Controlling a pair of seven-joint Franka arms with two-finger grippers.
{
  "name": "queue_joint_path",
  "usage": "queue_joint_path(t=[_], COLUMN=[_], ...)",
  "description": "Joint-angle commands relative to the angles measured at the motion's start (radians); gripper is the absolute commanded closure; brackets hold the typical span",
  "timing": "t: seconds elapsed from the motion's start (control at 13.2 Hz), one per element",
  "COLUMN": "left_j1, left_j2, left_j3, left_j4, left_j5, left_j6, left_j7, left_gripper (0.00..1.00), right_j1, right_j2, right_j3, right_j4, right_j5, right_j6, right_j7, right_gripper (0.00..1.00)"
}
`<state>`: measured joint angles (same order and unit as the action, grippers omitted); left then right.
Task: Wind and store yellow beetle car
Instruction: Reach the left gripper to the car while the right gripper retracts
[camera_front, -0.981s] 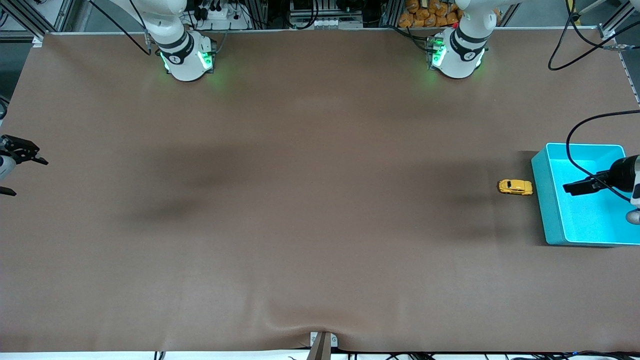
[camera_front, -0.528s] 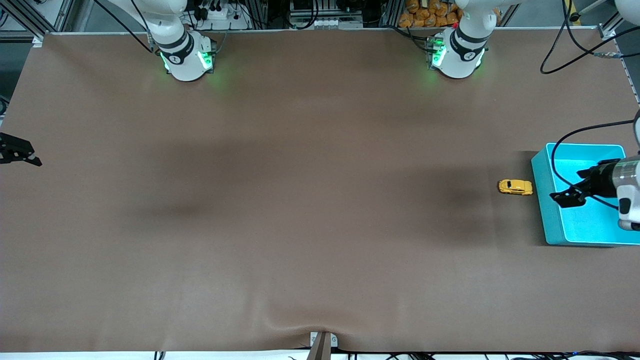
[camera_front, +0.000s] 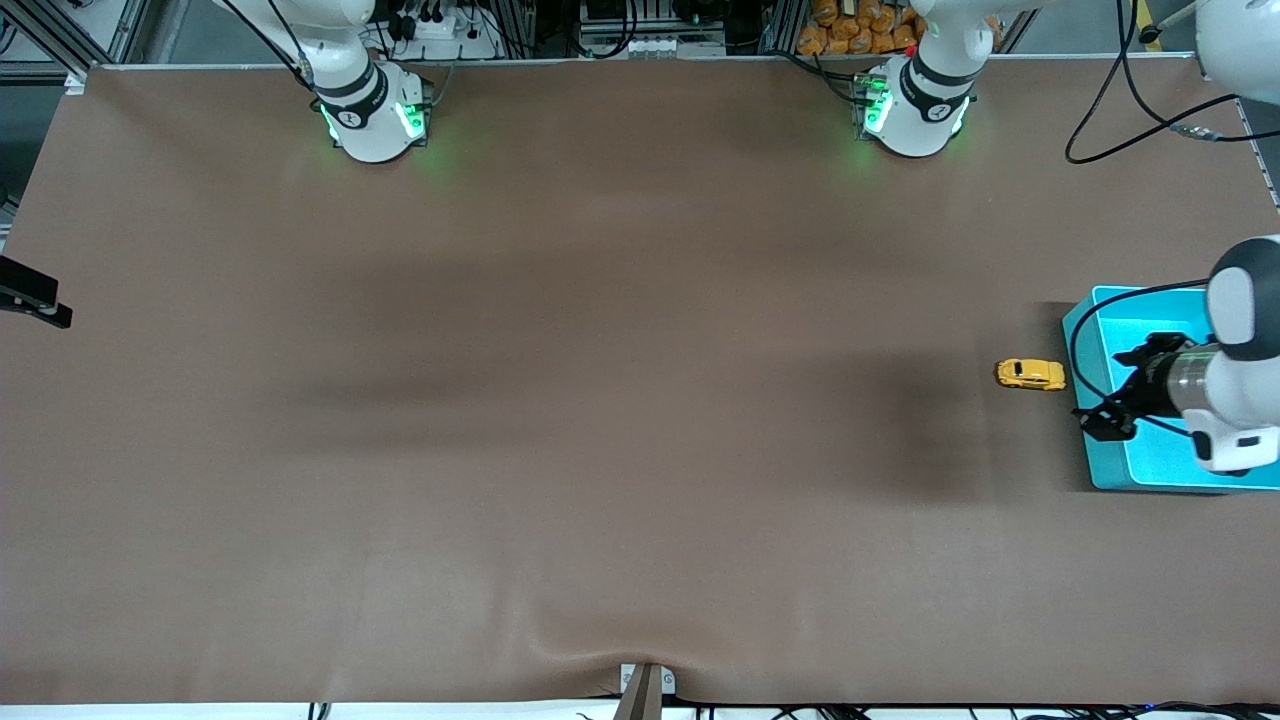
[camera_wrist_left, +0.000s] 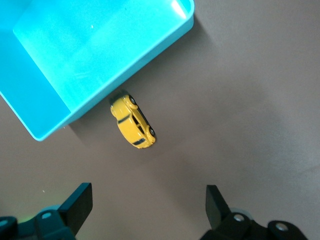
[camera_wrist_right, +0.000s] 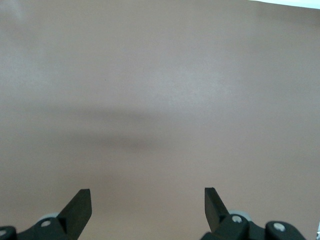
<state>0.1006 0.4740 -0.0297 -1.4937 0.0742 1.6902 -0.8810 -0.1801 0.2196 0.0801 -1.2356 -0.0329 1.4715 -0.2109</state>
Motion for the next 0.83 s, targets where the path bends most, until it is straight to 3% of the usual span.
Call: queue_joint_path(t=[0.0, 0.23, 0.53, 0.75], left_j1=[-0.053, -0.053, -0.076, -0.062], left_j2=[0.046, 0.077, 0.112, 0.059], left_j3=[0.001, -0.001, -0.003, -0.004], left_j4=[0.012, 0.009, -0.003, -0.139], left_j5=[0.056, 0.052, 0.046, 0.039], left_j6=[0.011, 0.032, 0.057, 0.155], left_j7=[-0.110, -0.151, -0.234, -0.240], left_gripper=[0.00, 0.00, 0.00, 0.00], right_j1=[0.016, 0.014, 0.017, 0.050], right_j2=[-0.051, -0.094, -0.083, -0.085], right_j3=[-0.010, -0.008, -0.008, -0.011], right_j4=[-0.050, -0.105, -0.104, -0.102], right_j5=[0.016, 0.016, 0.022, 0.024], right_j6=[-0.005, 0.001, -0.004, -0.005], right_j7=[0.068, 0.068, 0.067, 0.070], right_gripper=[0.00, 0.00, 0.00, 0.00])
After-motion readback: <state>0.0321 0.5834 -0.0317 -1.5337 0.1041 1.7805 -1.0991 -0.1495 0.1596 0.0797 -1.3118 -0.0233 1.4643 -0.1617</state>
